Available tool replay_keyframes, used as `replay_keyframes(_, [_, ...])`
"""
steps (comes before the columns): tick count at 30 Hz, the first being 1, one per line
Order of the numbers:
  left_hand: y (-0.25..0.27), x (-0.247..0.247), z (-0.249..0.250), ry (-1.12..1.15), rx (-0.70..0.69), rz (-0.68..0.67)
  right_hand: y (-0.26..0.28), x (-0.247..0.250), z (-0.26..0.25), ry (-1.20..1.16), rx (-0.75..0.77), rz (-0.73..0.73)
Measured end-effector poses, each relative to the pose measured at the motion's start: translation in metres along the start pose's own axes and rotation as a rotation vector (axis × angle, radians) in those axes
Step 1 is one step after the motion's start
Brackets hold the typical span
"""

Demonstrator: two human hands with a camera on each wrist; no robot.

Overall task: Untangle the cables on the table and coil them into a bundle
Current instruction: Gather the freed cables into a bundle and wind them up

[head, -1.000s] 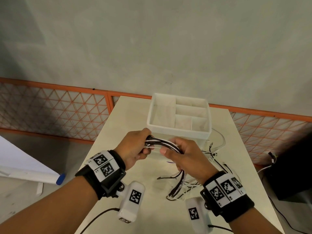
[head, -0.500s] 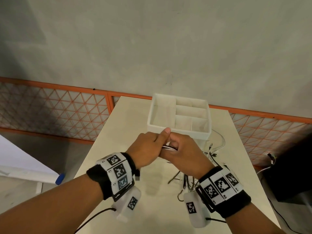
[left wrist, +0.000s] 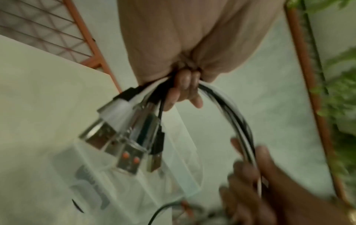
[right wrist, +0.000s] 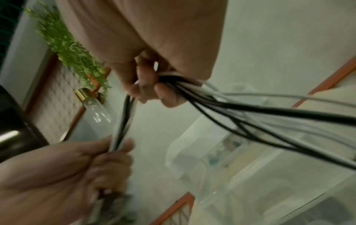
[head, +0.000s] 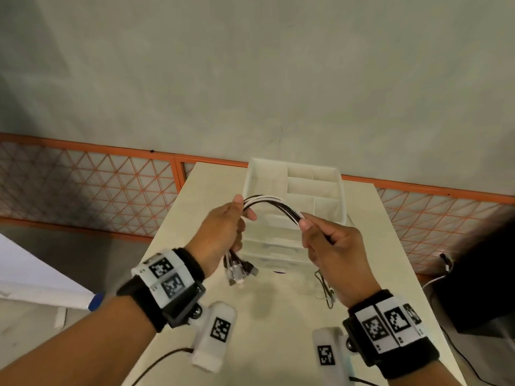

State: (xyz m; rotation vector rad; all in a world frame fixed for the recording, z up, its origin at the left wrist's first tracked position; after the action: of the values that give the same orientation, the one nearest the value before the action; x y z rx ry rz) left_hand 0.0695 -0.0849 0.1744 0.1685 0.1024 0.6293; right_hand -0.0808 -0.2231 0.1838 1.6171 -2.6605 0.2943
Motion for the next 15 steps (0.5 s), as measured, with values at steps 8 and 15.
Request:
replay_keyframes(8, [0.005, -0.057, -0.005, -0.028, -0.051, -0.309, 0.012, -0.061, -0.008, 0.238, 0.211, -0.051])
replay_keyframes(15, [0.002, -0.03, 0.001, -0.108, -0.034, -0.254, 0.004, -0.027, -0.033, 0.299, 0.162, 0.045])
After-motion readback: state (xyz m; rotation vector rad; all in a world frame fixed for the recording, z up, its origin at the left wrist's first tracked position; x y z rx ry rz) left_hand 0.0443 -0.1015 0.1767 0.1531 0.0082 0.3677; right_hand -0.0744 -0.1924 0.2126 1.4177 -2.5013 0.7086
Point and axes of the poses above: each hand's wrist, its own y-axis away from the middle knuckle, its own x-axis out of the back of the hand, z = x × y, the point moved 6 cm from there along -y, towards the middle knuckle, and after that the axes turned 13 degrees about -z, right-handed, at the moved point
